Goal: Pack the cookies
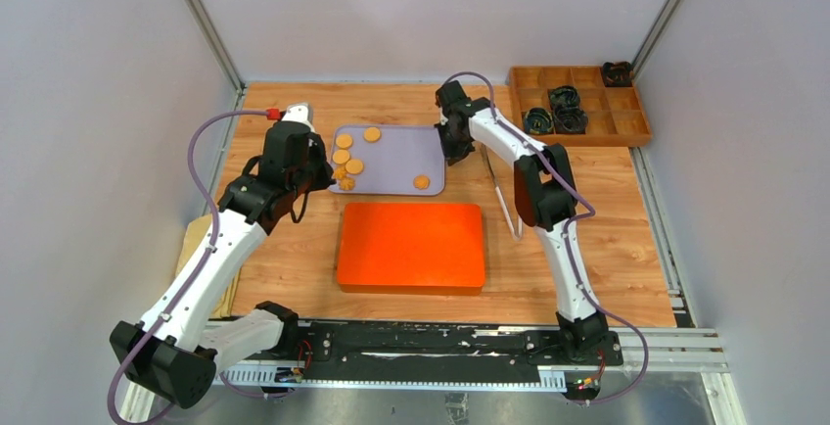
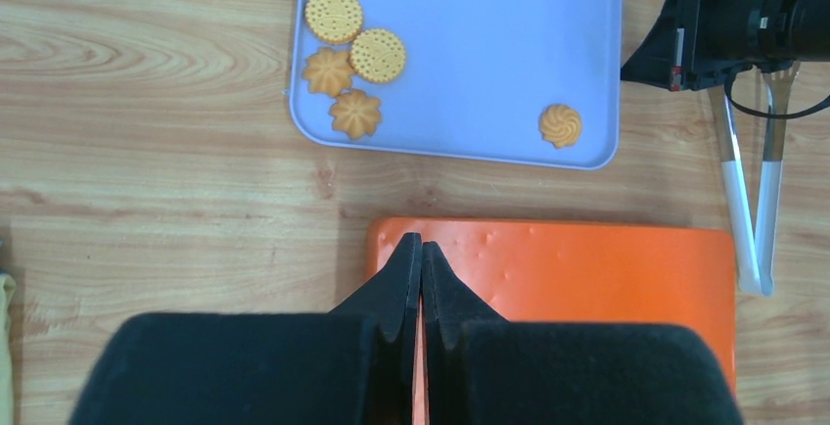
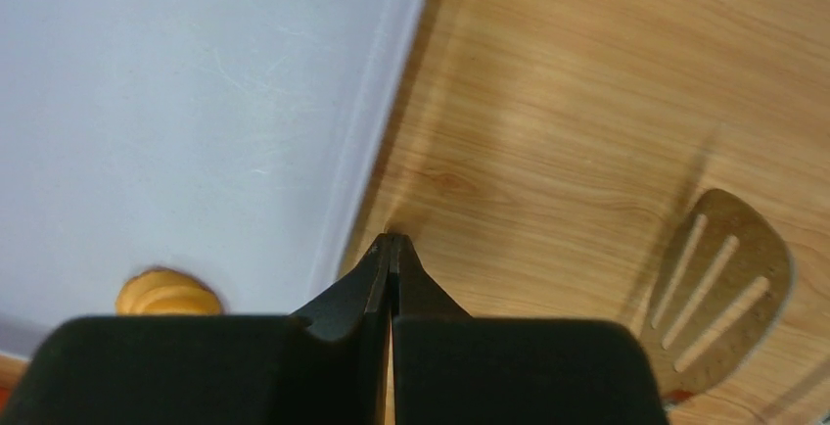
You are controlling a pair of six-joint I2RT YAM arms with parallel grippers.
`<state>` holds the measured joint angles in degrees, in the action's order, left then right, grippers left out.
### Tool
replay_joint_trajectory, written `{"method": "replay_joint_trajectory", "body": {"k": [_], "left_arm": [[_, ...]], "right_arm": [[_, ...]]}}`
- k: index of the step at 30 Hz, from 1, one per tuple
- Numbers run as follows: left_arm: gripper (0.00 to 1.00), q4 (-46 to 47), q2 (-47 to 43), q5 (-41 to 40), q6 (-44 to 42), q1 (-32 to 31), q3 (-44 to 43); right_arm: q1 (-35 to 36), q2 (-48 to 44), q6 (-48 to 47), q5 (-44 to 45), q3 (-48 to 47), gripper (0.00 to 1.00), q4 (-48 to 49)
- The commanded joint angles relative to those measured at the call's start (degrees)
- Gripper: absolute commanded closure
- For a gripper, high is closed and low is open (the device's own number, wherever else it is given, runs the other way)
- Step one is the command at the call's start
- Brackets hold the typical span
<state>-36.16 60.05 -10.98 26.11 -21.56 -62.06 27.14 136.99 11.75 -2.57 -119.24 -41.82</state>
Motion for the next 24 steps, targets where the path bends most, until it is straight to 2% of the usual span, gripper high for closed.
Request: {"method": "replay_joint_trajectory", "body": {"k": [1,7,19,24], "left_arm": [[0.98,-0.07,-0.28,-0.61,-0.17,-0.02,0.91],[0.98,0.27,-0.02,-0.06,-0.09,-0.06,1.13],[0.98,1.45,1.73,2.68,0.65,-0.02,0.41],[0.97,1.52,0.94,3.0,1.05,-0.06,1.17]], "right_arm": [[-0.21,-3.92,0.26,8.36,3.43,1.0,-0.87],[-0.07,-16.8,1.83,18.97,16.4,1.0,0.84],[4.16,-48.6,7.34,16.92,51.23,1.0,1.25],[8.72,-56.69,12.38,15.16,61.41,1.0,0.69]]}}
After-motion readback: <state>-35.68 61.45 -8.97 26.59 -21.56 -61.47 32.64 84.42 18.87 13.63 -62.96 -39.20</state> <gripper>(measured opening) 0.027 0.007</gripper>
